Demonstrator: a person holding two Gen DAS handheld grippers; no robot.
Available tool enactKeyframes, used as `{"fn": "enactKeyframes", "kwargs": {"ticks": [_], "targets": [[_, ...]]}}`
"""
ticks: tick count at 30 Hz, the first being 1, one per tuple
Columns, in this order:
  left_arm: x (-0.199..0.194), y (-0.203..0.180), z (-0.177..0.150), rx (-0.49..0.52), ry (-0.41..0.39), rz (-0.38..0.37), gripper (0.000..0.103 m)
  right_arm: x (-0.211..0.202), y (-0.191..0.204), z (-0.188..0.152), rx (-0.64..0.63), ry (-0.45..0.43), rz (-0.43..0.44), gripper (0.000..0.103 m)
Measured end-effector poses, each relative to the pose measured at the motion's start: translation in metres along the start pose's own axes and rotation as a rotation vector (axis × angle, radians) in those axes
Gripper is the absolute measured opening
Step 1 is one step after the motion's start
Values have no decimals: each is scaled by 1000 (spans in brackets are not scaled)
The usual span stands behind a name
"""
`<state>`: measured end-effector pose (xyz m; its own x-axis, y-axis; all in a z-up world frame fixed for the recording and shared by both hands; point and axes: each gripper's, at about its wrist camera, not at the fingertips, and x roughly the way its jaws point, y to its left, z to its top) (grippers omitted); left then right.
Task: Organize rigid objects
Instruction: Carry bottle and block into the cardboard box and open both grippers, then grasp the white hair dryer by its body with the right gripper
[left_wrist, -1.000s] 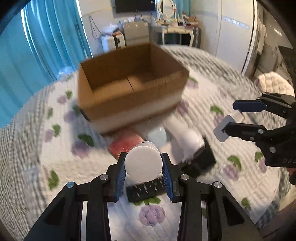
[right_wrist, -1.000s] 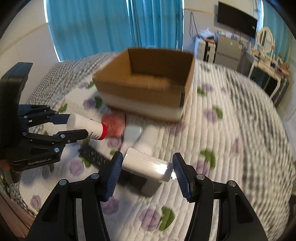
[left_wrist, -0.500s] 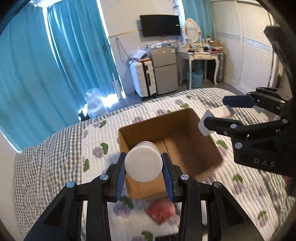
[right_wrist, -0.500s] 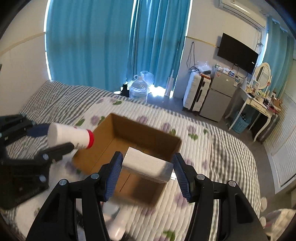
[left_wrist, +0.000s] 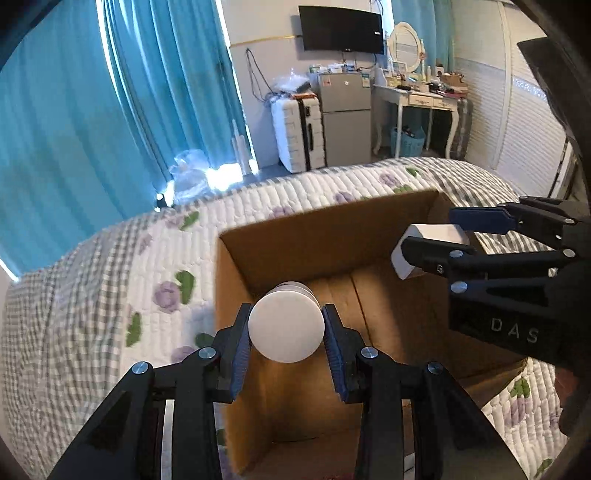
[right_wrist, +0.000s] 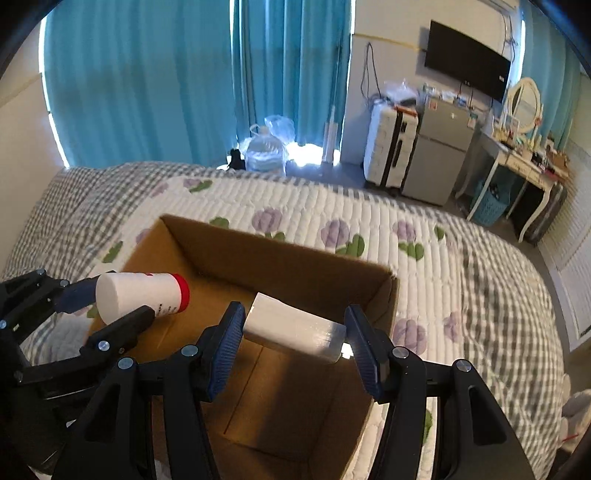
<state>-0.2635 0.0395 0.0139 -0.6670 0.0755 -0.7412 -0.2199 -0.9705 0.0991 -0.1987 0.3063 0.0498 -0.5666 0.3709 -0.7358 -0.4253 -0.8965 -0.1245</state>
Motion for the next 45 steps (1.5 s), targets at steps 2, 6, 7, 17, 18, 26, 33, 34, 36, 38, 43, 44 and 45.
{"fn": "enactKeyframes", "kwargs": {"ticks": [2, 6, 7, 17, 18, 26, 33, 34, 36, 38, 43, 44, 45], "targets": [[-3, -1, -5, -13, -13, 1, 61, 1, -6, -5, 34, 3, 8, 57], [-19, -2, -8, -32, -54, 16, 76, -17, -20, -8, 112, -46, -15, 81], [-25, -2, -9, -41, -50, 10, 76, -23, -20, -8, 115, -54, -32, 81], [-110, 5, -21, -142, -97, -59, 76, -141, -11, -12, 104, -193, -113, 82], [-118, 6, -25, -144, -103, -62, 76, -149, -6, -16, 96, -200, -115, 82], [-127, 7, -76, -169, -60, -18, 76, -154, 47, -89, -77, -125, -139, 82], [-85, 13, -134, -237, 57, 19, 76, -82, 52, -146, -41, 123, -80, 82], [-81, 13, -139, -239, 64, 17, 76, -71, 53, -154, -45, 163, -65, 82], [-72, 11, -152, -233, 89, 26, 76, -54, 57, -171, -53, 232, -43, 82], [-63, 9, -159, -232, 114, 27, 76, -36, 60, -185, -43, 303, -8, 75], [-53, 2, -167, -234, 125, 37, 76, -14, 71, -201, -69, 369, 47, 60], [-53, 0, -167, -225, 124, 41, 76, -13, 72, -201, -77, 368, 44, 57], [-52, -2, -167, -217, 122, 49, 76, -14, 71, -201, -75, 366, 55, 57]]}}
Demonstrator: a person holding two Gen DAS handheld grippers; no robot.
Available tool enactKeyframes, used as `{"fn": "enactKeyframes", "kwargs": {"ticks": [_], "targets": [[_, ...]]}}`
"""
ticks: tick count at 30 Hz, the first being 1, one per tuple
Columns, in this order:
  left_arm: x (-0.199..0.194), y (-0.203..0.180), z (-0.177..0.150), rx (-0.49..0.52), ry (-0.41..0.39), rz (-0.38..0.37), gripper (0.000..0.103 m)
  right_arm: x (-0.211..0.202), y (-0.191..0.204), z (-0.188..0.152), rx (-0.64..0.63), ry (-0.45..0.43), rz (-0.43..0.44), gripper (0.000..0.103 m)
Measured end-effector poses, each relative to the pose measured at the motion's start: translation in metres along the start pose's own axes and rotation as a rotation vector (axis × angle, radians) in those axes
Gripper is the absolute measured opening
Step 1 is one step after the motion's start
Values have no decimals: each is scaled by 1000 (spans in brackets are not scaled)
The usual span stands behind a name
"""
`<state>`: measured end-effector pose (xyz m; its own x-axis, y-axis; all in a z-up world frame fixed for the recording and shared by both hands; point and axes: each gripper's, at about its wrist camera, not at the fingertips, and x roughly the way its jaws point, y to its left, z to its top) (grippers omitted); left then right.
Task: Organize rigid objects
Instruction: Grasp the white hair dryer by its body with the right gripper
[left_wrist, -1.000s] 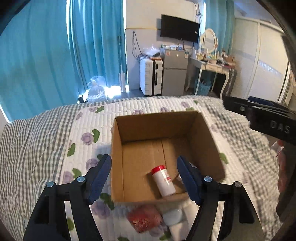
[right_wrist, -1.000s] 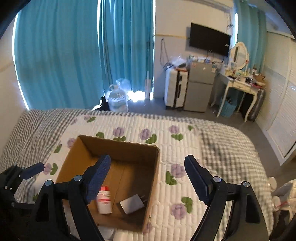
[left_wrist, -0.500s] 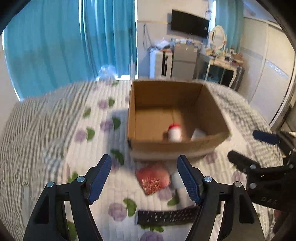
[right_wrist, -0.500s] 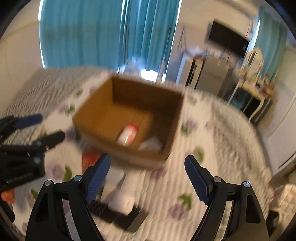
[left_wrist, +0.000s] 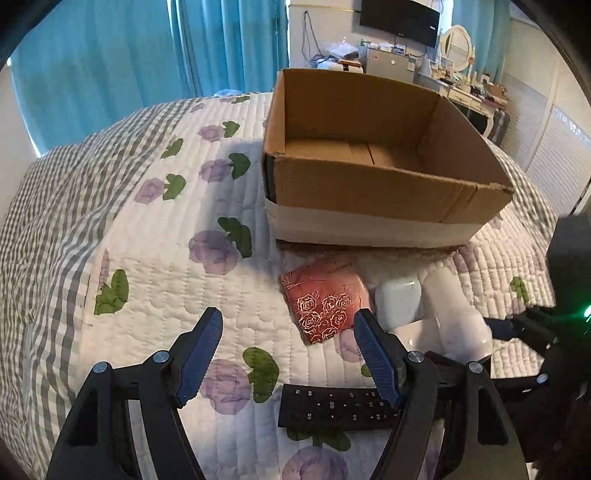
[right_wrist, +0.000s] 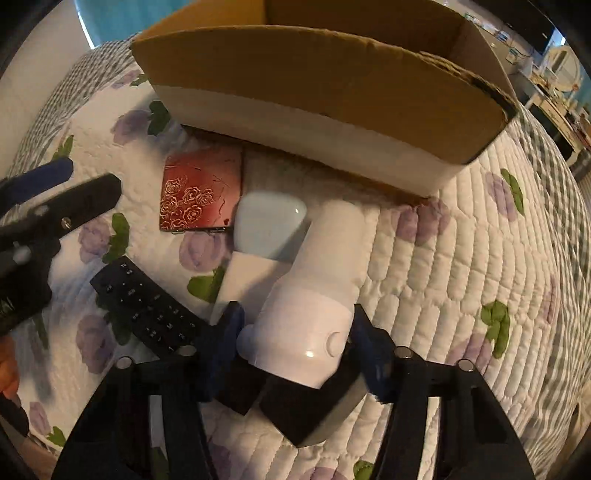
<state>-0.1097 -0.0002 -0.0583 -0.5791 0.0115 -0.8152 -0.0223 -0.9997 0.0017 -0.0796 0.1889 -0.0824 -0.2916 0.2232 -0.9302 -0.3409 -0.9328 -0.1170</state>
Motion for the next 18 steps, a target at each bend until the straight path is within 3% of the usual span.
{"fn": "enactKeyframes", "kwargs": {"ticks": [10, 18], "targets": [[2, -30, -2, 24, 18, -18, 76, -53, -27, -7, 51, -136, 30, 56], [27, -63, -8, 15, 111, -108, 76, -49, -73, 1, 156, -127, -26, 57]]}}
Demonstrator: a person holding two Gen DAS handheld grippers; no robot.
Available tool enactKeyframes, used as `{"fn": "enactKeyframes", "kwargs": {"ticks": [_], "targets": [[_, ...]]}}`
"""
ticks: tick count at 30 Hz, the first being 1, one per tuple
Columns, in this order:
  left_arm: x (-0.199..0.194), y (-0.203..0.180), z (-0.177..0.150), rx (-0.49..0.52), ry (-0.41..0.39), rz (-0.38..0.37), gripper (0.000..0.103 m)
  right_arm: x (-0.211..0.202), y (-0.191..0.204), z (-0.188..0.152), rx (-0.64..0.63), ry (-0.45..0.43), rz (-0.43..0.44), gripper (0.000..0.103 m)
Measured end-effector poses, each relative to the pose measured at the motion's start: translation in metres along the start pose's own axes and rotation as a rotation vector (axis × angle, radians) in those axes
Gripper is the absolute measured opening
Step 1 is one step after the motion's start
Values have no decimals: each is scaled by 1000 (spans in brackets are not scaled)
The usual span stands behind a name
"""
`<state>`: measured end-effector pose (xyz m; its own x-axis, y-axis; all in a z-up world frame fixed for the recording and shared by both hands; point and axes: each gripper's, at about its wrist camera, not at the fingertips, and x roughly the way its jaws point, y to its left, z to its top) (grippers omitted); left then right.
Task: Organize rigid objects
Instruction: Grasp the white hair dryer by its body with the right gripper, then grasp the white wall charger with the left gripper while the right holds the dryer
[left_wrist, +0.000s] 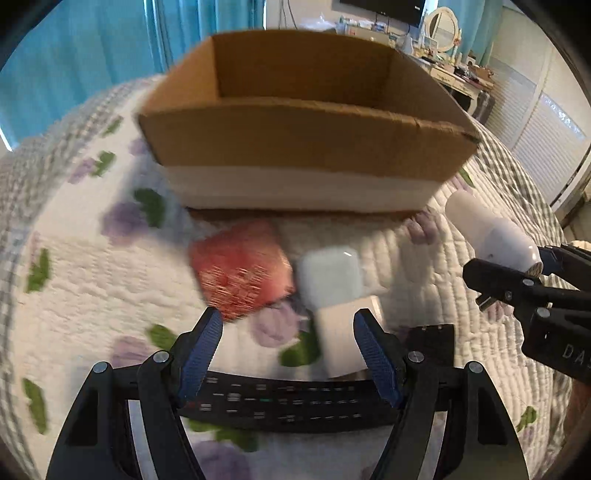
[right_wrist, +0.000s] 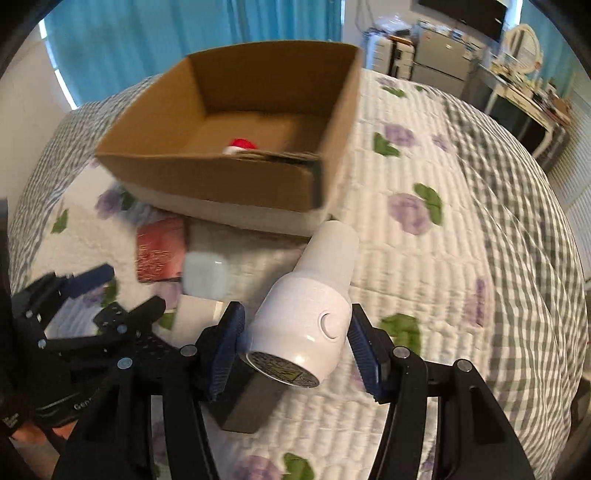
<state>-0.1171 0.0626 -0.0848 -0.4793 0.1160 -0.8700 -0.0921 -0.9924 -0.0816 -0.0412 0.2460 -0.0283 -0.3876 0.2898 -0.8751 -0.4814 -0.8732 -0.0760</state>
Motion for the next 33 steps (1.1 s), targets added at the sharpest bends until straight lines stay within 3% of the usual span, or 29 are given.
{"fn": "enactKeyframes", "kwargs": {"ticks": [4, 12, 17, 19, 21, 23, 33], "targets": [[20, -13, -3, 19, 45, 1, 76, 8, -9, -3, 6, 21, -12, 57], [32, -16, 1, -29, 81, -79, 76, 27, -8, -8, -40, 64, -10, 56], [48, -25, 0, 24, 126, -62, 76, 32, -16, -11, -21, 81, -1, 56], [50, -29, -1, 53, 104, -44, 75, 31, -16, -11, -30, 79, -2, 56], [52, -29, 2, 61, 111, -44, 73, 29, -16, -12, -39, 77, 2, 56], [50, -28, 3, 58, 133, -81, 58, 27, -14, -13, -49, 75, 5, 56], [14, -24, 5, 131, 109, -65, 55, 7, 1, -21, -92, 48, 18, 56]]}}
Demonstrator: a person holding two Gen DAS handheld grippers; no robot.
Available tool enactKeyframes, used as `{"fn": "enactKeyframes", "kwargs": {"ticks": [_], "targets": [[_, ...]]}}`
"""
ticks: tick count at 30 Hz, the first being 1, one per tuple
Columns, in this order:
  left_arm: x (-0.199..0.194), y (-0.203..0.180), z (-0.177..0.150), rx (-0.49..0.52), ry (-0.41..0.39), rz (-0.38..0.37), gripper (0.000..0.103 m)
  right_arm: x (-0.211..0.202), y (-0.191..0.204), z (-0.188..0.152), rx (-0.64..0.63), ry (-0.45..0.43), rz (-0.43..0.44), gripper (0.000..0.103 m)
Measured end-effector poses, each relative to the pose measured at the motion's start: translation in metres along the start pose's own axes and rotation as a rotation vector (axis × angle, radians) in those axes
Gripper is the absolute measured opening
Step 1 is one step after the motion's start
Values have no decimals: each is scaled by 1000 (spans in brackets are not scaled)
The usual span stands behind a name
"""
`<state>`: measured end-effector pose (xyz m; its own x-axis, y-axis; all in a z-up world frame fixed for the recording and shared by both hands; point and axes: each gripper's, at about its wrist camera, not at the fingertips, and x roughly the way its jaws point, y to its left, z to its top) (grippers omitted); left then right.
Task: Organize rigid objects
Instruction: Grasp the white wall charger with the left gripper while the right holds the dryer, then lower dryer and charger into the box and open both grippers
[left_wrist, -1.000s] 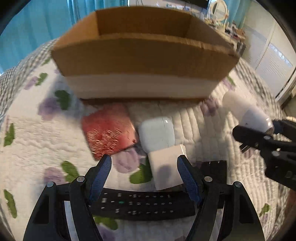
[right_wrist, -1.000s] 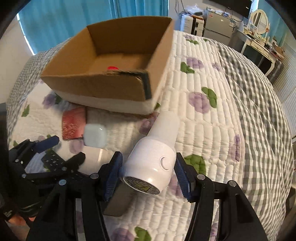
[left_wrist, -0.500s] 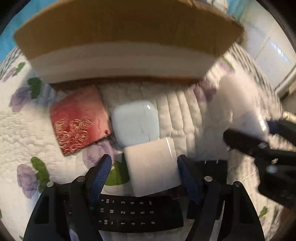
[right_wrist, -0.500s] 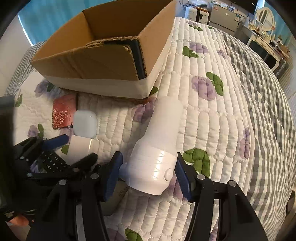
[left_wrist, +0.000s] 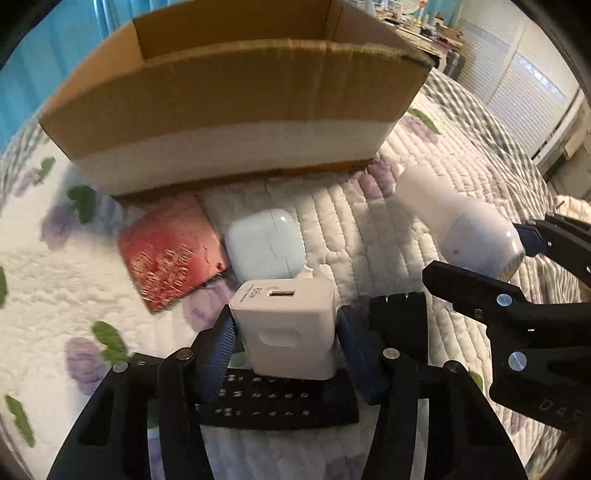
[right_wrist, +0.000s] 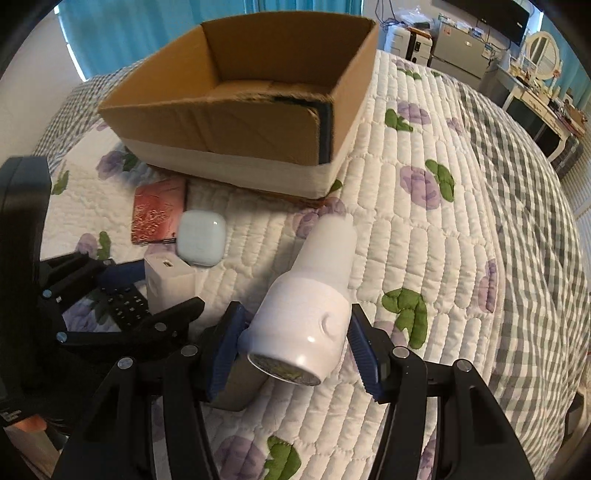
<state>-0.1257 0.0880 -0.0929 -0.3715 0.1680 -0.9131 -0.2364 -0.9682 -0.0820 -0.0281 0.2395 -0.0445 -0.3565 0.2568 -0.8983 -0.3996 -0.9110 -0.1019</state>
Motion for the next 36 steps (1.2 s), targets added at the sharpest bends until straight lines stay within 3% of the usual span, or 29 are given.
{"fn": "enactKeyframes", "kwargs": {"ticks": [5, 12, 25, 32, 36], "targets": [[-20, 14, 3, -31, -3, -21, 54, -20, 12, 2, -26, -38, -21, 56], [-68, 22, 2, -27, -119, -31, 54, -42, 32, 12, -48, -82, -40, 54], [-114, 53, 16, -46, -265, -46, 54, -96, 68, 35, -99, -230, -46, 53], [-155, 58, 54, -22, -372, -38, 54, -139, 76, 77, -91, -360, -35, 53], [-162, 63, 88, -1, -409, -41, 54, -154, 76, 112, -109, -431, -91, 53]]}}
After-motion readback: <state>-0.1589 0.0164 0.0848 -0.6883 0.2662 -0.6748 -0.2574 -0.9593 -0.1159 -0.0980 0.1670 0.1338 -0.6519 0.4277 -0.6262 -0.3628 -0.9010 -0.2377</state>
